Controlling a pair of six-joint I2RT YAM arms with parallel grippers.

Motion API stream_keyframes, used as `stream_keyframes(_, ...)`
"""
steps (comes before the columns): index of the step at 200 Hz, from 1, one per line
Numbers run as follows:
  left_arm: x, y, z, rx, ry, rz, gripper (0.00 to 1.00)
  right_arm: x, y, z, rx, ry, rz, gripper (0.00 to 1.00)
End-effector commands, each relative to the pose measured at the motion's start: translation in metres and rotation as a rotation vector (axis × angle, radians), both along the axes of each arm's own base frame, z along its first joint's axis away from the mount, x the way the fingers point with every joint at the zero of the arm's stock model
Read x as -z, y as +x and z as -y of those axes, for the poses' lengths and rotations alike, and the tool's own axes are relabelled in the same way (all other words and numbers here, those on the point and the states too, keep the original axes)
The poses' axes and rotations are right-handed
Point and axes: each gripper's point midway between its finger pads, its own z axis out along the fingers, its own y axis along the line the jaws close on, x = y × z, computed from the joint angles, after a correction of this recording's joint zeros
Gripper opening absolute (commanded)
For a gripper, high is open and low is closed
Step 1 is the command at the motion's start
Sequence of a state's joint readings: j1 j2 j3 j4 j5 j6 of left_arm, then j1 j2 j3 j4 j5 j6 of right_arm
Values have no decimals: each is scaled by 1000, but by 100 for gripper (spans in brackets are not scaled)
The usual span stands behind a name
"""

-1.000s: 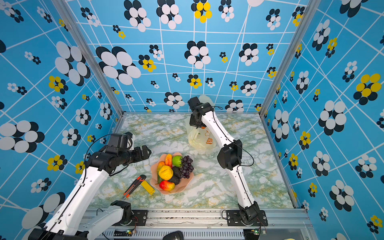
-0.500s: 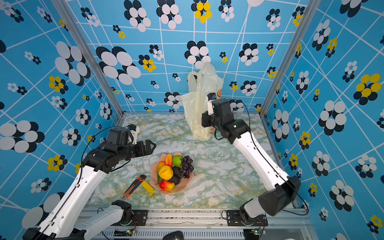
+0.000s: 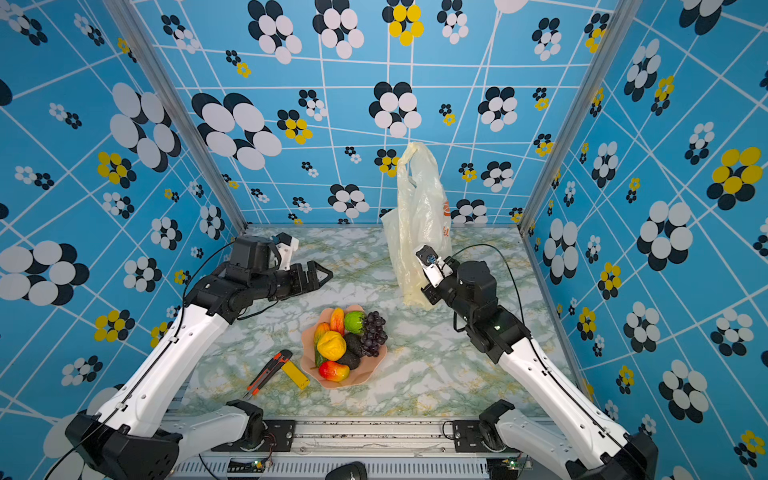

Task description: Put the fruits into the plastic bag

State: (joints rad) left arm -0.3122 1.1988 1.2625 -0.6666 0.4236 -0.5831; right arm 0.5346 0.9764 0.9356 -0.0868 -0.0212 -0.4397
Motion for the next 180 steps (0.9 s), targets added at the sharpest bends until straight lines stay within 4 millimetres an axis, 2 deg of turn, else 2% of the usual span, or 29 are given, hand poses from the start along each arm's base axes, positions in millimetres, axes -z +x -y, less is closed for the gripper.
stream_keyframes(1,-34,13,15,37,-166,40,99,15,-19,-12,-147,-137,-33,0)
stream_keyframes(35,-48,36,25,64,-379,31,99,4,-35,-18,-229,-143,-43,0)
stream_keyframes(64,-56,47,29,104,-430,48,99,-5,-47,-23,-291,-130,-58,0)
stream_keyframes(130,-48,77,24,81,-552,-5,100,-20,-67,-29,-380,-97,-73,0)
stream_keyframes(180,-41,93,22,71,-547,-33,98,-35,-81,-31,-430,-73,-70,0)
